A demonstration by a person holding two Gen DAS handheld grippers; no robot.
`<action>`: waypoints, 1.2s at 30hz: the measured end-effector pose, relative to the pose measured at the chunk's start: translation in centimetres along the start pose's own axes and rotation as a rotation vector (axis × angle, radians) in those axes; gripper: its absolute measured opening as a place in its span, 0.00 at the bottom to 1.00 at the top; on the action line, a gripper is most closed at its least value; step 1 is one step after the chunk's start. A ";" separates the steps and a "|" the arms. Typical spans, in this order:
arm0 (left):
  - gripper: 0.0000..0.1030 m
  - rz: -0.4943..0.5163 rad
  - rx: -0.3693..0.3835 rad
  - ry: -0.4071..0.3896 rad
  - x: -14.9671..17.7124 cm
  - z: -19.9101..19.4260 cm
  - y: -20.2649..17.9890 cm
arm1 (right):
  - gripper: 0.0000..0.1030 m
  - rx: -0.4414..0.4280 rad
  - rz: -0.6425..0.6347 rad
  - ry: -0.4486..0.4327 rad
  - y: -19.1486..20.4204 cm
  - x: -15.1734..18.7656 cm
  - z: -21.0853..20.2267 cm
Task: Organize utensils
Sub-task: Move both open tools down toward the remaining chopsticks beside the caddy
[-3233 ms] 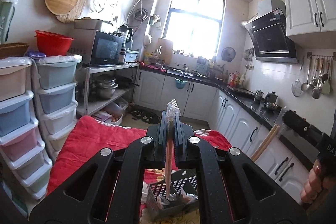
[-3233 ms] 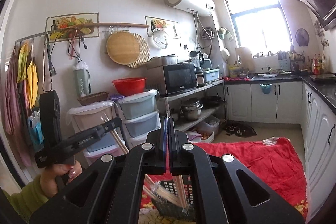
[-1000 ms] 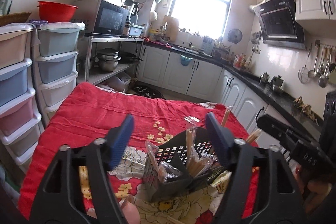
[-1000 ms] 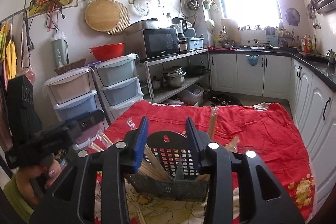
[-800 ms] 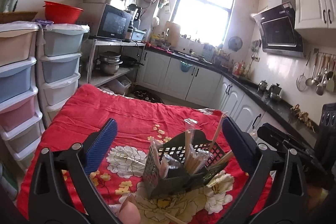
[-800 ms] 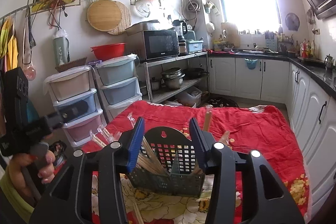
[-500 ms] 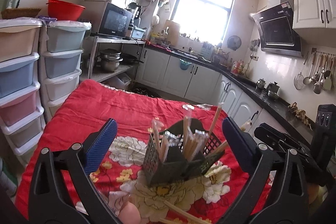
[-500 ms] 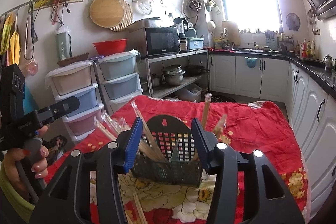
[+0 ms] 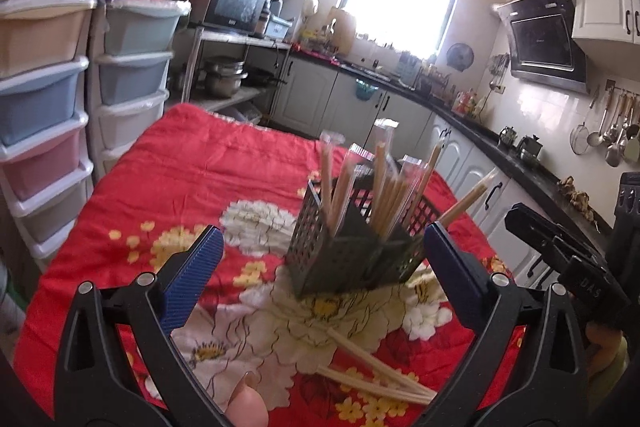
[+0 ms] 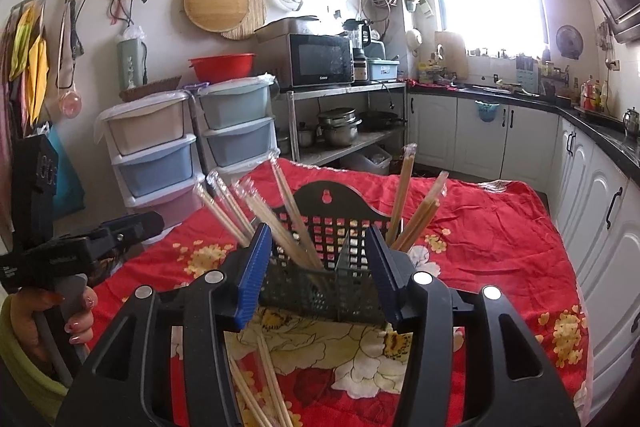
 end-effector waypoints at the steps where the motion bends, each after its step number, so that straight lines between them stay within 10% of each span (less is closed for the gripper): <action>1: 0.89 -0.006 0.000 0.006 0.2 0.1 0.1 | 0.45 -0.003 -0.005 0.006 0.1 0.2 0.0; 28: 0.89 -0.223 0.026 0.267 8.6 2.0 4.5 | 0.45 -0.104 -0.221 0.296 4.1 7.9 4.4; 36: 0.69 -0.322 0.132 0.350 10.5 2.6 4.8 | 0.36 -0.179 -0.278 0.413 5.6 10.2 6.7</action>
Point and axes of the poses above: each gripper's, at about its wrist camera, not at the fingertips, and z roughly the way its jaws point, y to its left, x to its underside, the point moved 1 cm from there along z, roughly the way its jaws point, and after that the axes turned 15 degrees about x, right-handed, at the moved point
